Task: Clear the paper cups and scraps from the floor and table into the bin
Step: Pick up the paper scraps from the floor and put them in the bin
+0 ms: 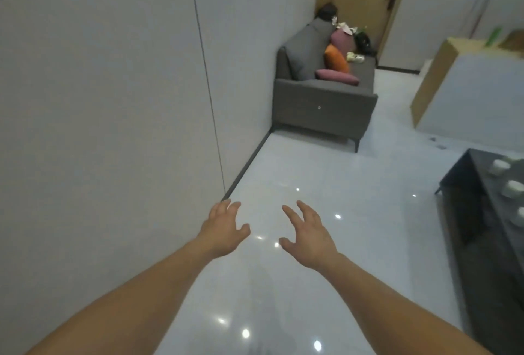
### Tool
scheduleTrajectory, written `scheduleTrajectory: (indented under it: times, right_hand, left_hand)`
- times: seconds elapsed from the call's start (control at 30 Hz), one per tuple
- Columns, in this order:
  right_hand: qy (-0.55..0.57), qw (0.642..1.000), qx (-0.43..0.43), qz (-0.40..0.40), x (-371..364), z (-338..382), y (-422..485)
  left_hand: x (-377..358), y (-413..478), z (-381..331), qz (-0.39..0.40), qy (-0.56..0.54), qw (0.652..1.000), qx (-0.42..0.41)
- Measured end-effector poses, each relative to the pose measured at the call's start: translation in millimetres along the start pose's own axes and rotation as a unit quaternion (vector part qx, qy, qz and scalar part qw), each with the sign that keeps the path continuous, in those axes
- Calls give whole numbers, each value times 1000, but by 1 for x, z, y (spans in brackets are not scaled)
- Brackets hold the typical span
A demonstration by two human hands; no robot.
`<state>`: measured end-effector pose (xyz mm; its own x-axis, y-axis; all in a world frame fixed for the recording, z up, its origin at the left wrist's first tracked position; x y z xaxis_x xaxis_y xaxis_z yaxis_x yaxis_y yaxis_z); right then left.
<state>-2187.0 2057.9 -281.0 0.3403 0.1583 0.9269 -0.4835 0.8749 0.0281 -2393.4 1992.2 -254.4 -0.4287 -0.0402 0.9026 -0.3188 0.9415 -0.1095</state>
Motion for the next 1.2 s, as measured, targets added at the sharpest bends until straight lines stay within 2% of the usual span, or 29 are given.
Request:
scheduleTrajectory:
  times: [0.4,0.83,0.97,1.2]
  right_hand:
    - [-32,990,-134,-42,67,-160,123]
    - [-29,956,-277,-90,131,-336,253]
    - [-25,953,-289,-88,149,-407,293]
    - [-21,956,-277,-97,203,-525,360]
  left_hand:
    - [-63,216,-155,61,-13,989,-131]
    - [-109,433,-331,117,7,964,-239]
    - [-135,490,-408,111,11,957,-269]
    - [-159,573,-518,104,13,960,-258]
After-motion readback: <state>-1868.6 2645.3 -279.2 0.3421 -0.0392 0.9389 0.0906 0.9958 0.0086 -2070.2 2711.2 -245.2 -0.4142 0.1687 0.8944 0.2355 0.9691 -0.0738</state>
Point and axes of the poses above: each hand's wrist, its own y-axis towards the middle knuckle, its own x-axis out of the back of the hand, z = x × y, the point moved 3 cm from there along y, towards the middle knuckle, and after that the axes turned 6 degrees about -z, right-handed, at the moved point
